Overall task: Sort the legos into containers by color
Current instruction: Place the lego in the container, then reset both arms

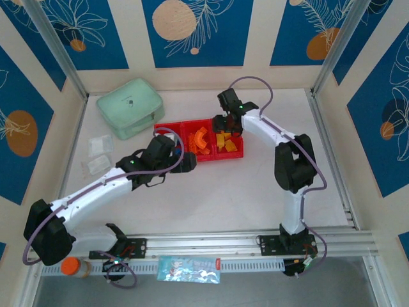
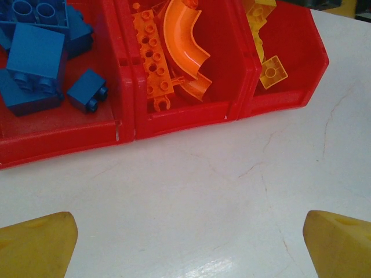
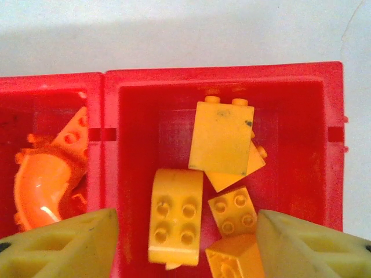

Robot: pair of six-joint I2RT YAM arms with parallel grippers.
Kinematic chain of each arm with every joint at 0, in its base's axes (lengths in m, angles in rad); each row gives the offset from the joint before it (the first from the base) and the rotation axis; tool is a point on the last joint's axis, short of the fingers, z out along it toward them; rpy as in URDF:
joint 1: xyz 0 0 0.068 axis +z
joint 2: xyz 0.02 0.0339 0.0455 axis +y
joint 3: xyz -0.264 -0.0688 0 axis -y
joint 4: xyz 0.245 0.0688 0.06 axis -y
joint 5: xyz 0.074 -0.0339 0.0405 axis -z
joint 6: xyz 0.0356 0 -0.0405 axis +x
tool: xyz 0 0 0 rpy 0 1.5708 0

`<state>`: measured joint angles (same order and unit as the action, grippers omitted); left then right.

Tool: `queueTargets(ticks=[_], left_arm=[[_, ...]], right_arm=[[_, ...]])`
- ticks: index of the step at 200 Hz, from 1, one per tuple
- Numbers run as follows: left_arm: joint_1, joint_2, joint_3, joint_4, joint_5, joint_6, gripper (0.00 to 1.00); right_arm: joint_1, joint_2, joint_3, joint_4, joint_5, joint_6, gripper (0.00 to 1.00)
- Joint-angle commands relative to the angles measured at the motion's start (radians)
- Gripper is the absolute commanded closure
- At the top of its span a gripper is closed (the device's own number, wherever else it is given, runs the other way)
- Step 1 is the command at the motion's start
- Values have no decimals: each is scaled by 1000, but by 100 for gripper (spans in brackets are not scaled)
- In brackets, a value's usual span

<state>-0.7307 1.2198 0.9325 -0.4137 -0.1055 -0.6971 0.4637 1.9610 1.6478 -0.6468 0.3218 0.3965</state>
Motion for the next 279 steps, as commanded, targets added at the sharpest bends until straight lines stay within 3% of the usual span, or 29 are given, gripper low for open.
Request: queueTargets(ticks=[1,39,74,94,123,147,168,202,230,252,279], left_arm=[[19,-28,9,-24,7,20,1],[41,-64,6,-53,-15,53,1],[103,-141,-16,-85,-104,181,1],[169,-186,-44,-100,-242,268,1],[329,-221,-122,-39,-358,351,1],[446,-219,-247,165,-447,445,1],[532,-166,-364,409,-435,551,1],[620,-61,-521,819,-277,646,1],[631,69,-621,1195,-151,692,1],[632,201,-647,1404,-61,738,1],[635,334,-635,1499,-20,751,1]], right_arm=[[2,-117,-37,-9,-16,2,33],[-20,-305,-204,18,-6,22,22],[-98,-549,-467,111,69,56,1],[-170,-677,-630,194,137,38,1],[-319,-791,-853,388,194,-7,1],[-425,-810,-1025,635,190,-98,1],[-489,-764,-1153,896,61,-138,1],[-498,-593,-1132,1048,-88,-196,1],[-515,-506,-1128,1219,-262,-236,1],[-466,-463,-1155,1299,-287,-308,1],[-449,-429,-1250,1508,-259,-319,1]])
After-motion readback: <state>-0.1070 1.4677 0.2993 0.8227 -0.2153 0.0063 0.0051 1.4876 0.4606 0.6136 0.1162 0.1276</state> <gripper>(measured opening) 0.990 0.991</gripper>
